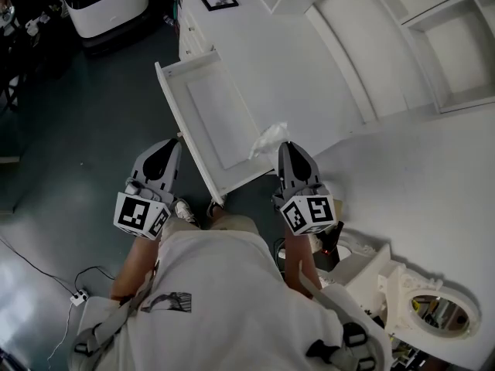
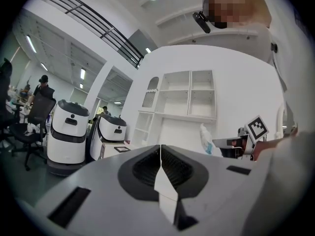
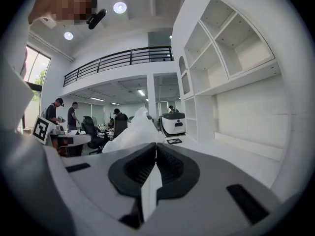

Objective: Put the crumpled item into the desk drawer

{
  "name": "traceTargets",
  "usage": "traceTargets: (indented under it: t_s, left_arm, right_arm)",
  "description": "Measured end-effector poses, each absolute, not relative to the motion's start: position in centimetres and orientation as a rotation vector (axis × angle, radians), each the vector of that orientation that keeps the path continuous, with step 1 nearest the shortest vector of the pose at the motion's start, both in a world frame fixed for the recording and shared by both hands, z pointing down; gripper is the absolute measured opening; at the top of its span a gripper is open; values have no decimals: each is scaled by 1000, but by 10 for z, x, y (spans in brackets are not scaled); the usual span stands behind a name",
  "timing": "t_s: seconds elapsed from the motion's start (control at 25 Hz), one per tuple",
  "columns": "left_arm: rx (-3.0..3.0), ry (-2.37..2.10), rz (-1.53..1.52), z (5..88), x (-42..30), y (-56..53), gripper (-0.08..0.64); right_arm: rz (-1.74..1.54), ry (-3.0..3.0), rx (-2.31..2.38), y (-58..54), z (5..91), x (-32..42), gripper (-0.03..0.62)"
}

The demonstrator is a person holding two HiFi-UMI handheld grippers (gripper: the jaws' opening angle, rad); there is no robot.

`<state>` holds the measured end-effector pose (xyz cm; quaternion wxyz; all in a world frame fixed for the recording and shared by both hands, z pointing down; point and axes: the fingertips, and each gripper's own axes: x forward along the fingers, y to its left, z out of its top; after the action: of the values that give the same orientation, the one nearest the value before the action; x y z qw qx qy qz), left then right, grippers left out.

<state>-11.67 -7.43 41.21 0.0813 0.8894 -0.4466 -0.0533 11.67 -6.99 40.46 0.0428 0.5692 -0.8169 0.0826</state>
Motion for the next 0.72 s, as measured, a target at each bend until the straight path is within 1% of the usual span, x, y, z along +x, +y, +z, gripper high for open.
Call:
traceTargets:
  t_s: [0.4,0.72]
  left_arm:
    - [2633,-1624,-127,377,-101,-99,18]
    - [2547,-1744,-76,386,-98,-108,18]
  right_arm:
    - [308,-2626,1599,-133,419,131,15]
    - [382,-2630,1467,-159,456,133,15]
